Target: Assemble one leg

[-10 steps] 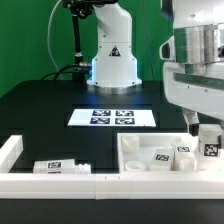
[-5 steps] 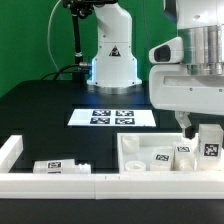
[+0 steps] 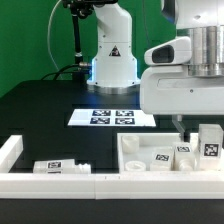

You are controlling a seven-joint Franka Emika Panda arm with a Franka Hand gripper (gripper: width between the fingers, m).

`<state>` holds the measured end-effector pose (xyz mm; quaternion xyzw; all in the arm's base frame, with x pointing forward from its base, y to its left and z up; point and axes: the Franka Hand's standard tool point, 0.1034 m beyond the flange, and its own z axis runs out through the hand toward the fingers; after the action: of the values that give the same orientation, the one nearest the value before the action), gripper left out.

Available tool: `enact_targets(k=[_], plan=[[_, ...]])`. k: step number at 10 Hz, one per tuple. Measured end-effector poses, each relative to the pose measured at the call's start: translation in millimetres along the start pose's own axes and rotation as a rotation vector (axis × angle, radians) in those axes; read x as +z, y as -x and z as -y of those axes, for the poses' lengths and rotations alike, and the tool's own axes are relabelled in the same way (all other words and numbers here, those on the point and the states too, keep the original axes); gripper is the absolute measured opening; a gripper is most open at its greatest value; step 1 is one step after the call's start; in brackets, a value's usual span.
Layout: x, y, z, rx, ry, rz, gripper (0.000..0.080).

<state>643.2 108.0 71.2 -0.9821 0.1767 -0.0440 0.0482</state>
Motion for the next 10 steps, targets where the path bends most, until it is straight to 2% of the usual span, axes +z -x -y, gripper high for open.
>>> enact_targets(k=[1, 4, 7, 10], plan=[[0.1, 0.1, -0.1, 0.084, -0.001, 0.001, 0.0285], [0.0, -0.6, -1.6, 0.279, 0.001, 0.000, 0.0285], [-0.4, 0.6, -3.5, 0.856, 0.019, 0.005, 0.0285], [0.5, 2.8, -1.3, 1.295, 0.004, 0.029, 0.0285]])
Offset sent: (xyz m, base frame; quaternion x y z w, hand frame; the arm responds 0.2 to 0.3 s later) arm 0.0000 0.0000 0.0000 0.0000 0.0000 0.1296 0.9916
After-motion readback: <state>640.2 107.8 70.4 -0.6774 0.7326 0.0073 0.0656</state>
